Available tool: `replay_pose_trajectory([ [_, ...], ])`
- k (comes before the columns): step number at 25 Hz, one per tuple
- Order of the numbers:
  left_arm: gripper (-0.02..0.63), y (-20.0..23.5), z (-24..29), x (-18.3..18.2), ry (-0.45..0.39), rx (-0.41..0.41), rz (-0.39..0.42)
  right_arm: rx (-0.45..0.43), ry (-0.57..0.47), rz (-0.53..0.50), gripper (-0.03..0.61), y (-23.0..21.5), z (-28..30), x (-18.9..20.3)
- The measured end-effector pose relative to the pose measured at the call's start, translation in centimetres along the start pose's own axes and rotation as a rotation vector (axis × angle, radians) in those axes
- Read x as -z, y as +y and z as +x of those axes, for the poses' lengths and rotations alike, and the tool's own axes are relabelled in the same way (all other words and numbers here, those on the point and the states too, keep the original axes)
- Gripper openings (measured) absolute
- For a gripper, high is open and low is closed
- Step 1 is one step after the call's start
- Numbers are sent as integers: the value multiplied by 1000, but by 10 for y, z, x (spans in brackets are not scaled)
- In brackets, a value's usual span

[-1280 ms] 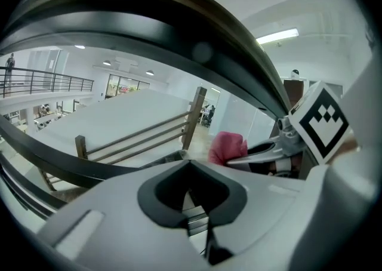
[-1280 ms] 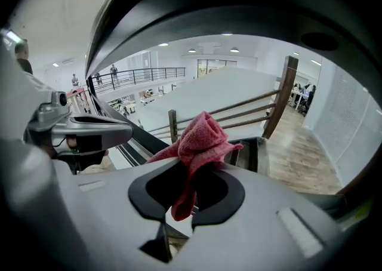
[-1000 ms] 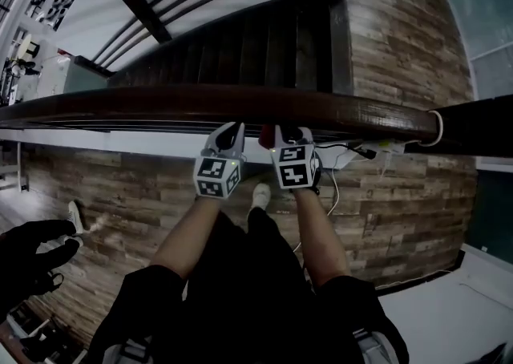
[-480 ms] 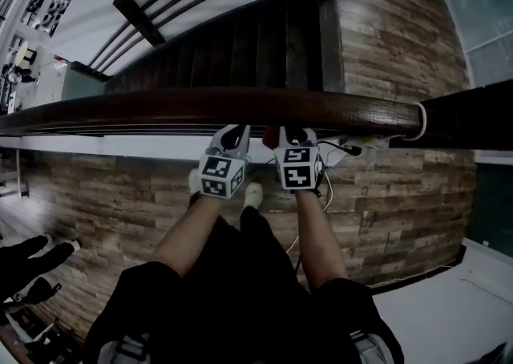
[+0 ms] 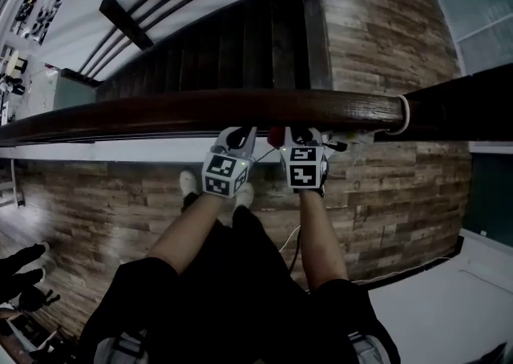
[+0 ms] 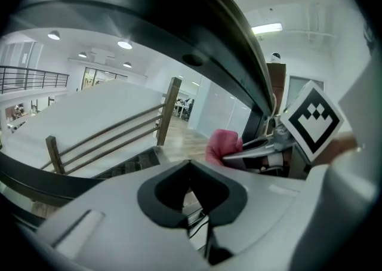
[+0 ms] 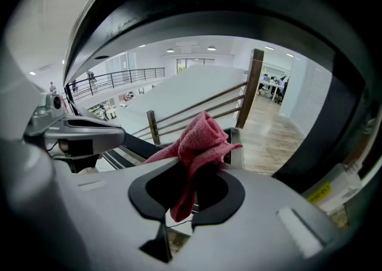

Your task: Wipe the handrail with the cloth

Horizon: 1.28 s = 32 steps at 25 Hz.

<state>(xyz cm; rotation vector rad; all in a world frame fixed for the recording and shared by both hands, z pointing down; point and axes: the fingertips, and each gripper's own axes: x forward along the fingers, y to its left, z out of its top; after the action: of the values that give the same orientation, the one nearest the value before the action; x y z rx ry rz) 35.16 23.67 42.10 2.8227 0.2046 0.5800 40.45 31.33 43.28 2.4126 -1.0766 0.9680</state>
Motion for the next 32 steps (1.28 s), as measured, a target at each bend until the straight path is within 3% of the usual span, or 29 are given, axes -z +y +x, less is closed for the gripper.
replay_pose_trajectory([
  [7, -2, -12, 11, 0, 18, 10, 40, 37, 18, 63, 43, -28, -4, 8],
  [20, -2, -42, 32, -5, 43, 119, 75, 123, 8, 110, 43, -66, -15, 17],
  [32, -2, -47, 25, 3, 72, 140, 97, 207, -9, 183, 43, -82, -24, 28],
])
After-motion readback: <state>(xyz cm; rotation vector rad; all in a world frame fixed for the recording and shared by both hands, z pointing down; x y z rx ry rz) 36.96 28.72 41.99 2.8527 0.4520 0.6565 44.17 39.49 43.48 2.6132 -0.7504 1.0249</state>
